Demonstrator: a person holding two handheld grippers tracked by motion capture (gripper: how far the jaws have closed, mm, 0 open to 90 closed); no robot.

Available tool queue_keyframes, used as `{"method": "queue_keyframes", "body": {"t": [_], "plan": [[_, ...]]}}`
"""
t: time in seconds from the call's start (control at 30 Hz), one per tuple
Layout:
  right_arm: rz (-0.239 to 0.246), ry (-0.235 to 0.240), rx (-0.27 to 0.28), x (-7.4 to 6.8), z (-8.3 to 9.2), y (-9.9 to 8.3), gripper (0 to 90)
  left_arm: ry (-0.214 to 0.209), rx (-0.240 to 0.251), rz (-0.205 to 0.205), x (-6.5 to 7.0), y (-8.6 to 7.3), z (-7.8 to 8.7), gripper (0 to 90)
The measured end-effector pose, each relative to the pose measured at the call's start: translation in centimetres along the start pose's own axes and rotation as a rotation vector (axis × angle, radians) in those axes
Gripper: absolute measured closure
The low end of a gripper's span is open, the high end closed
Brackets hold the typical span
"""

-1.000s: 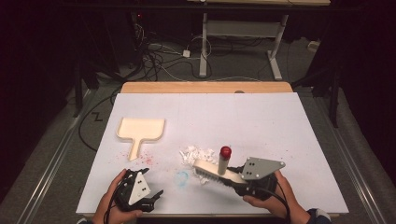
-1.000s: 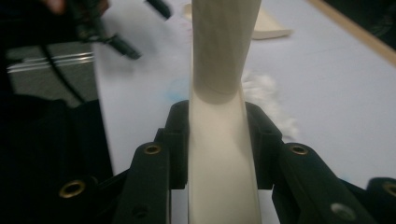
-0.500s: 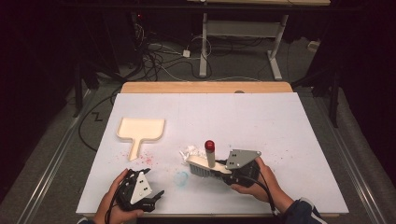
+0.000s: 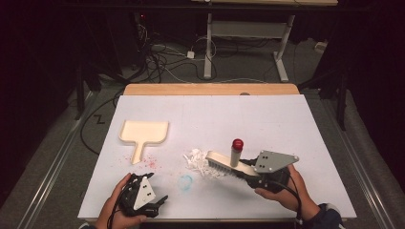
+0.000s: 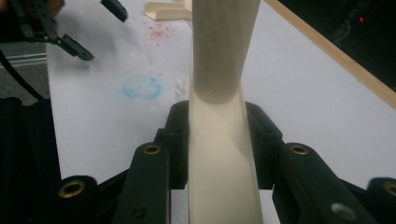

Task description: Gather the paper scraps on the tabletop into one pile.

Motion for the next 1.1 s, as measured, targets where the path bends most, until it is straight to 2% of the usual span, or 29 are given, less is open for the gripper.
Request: {"method": "queue_keyframes", "body": {"t": [0.17, 0.23, 0.37, 0.43, 0.53, 0.63, 0.9, 1.1], "plan": [[-0.049, -0.045, -0.070, 0.7, 0.8, -1.9, 67.7, -0.001, -0.001, -0.002, 0.0, 0.0, 0.0, 15.2], [-0.066, -0.056, -0.073, 0.9, 0.9, -2.6, 67.7, -0.003, -0.002, -0.002, 0.0, 0.0, -0.1, 15.2], [-0.137, -0.068, -0.089, 1.5, -0.4, -4.4, 67.7, -0.005, -0.004, -0.005, 0.1, 0.1, -0.2, 15.2], [-0.145, -0.081, -0.097, 1.6, -0.9, -4.7, 67.7, -0.005, -0.006, -0.009, 0.1, 0.1, -0.2, 15.2], [-0.160, -0.066, -0.050, 1.7, -1.2, -4.2, 67.7, -0.005, -0.009, -0.005, 0.1, 0.0, -0.2, 15.2], [-0.156, -0.081, -0.014, 1.7, -1.1, -3.4, 67.6, -0.006, -0.011, -0.010, 0.1, 0.0, -0.2, 15.2], [-0.168, -0.087, 0.078, 1.6, 0.6, -1.7, 66.9, -0.002, -0.009, -0.008, 0.1, -0.1, -0.1, 15.2], [-0.171, -0.116, 0.044, 1.9, 1.5, -2.5, 67.8, -0.001, -0.007, -0.002, 0.0, -0.1, 0.0, 15.2]]}}
Point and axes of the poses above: each handheld gripper's, and its own axes: z roughly backward along the jaws, y roughly out of its top, x roughly to its right, the point moved 8 cm from there along -z, roughly forward along the jaws, and after that the axes turned 9 degrees about z, right-handed, at the moved point
